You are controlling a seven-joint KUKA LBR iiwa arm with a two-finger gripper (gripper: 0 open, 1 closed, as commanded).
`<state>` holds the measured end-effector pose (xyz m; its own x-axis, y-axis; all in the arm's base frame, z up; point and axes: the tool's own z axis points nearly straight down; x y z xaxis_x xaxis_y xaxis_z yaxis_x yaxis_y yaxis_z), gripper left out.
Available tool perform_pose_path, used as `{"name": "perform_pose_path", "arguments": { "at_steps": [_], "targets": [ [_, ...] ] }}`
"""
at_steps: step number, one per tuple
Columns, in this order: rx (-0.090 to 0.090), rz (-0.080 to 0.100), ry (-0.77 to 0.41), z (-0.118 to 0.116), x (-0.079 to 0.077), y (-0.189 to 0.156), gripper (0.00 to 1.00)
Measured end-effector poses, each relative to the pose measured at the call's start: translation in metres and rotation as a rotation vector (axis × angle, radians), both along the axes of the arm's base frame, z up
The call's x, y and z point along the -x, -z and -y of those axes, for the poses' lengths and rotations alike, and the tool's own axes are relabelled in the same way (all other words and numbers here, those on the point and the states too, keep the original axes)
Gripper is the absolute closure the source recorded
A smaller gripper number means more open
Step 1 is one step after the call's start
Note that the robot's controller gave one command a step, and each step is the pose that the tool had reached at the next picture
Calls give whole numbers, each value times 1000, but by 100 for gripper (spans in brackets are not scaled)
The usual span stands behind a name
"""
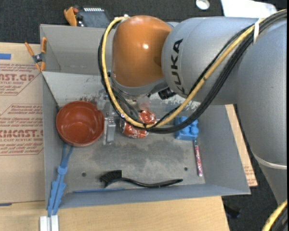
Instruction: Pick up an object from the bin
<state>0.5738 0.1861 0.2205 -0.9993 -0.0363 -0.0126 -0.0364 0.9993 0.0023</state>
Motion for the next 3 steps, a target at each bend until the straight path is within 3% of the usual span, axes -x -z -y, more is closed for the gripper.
{"name": "perform_pose_path", "arguments": {
  "at_steps": [1,2,3],
  "targets": [
    [2,-17,-17,25,4,-6,0],
    [-1,8,-76,18,-3,9,0],
    [-2,4,-76,51,-6,88,0]
  ]
}}
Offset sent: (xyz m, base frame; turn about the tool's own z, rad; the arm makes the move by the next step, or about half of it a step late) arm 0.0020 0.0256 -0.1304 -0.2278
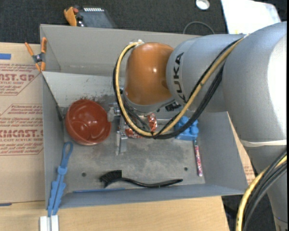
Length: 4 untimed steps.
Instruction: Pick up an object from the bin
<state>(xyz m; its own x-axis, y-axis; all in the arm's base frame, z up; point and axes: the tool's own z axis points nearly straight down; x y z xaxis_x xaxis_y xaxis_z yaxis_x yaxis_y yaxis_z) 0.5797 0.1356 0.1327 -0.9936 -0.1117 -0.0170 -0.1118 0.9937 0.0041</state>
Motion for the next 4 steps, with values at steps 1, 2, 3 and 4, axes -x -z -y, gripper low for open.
{"name": "perform_pose_path", "arguments": {
  "at_steps": [1,2,3,4],
  "targets": [
    [-6,6,-83,-94,12,46,100],
    [-6,5,-82,-94,12,46,100],
    [-7,5,-82,-94,12,46,100],
    [9,-41,-189,-110,-2,49,100]
  ]
}}
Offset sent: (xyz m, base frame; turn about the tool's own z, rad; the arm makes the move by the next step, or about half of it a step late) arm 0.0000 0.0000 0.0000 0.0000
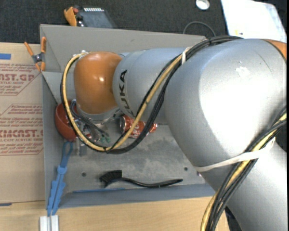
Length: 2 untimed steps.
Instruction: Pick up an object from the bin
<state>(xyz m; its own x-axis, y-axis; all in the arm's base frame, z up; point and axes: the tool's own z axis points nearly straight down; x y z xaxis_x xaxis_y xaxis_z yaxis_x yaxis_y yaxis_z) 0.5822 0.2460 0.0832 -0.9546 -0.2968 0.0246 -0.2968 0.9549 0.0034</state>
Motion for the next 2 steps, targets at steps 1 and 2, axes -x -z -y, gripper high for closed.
{"name": "perform_pose_path", "arguments": {
  "at_steps": [1,2],
  "targets": [
    [-1,1,0,0,0,0,100],
    [-2,2,0,0,0,0,100]
  ]
}}
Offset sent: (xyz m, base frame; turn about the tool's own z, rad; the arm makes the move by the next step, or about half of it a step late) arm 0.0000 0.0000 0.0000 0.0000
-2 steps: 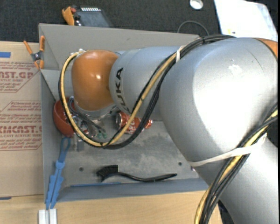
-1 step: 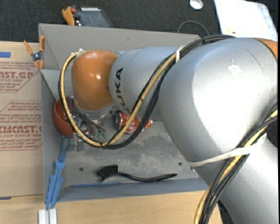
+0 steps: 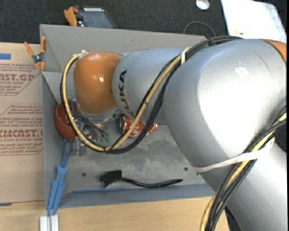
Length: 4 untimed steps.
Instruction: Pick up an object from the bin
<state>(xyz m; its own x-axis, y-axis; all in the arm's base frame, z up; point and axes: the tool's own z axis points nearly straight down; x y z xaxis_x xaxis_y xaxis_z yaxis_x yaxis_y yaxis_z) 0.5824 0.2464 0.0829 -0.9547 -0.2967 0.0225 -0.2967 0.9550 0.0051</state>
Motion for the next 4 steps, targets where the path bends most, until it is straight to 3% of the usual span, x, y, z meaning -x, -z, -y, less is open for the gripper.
{"name": "perform_pose_path", "arguments": {
  "at_steps": [3,4],
  "targets": [
    [-1,0,0,0,0,0,100],
    [2,-12,207,3,2,1,100]
  ]
}}
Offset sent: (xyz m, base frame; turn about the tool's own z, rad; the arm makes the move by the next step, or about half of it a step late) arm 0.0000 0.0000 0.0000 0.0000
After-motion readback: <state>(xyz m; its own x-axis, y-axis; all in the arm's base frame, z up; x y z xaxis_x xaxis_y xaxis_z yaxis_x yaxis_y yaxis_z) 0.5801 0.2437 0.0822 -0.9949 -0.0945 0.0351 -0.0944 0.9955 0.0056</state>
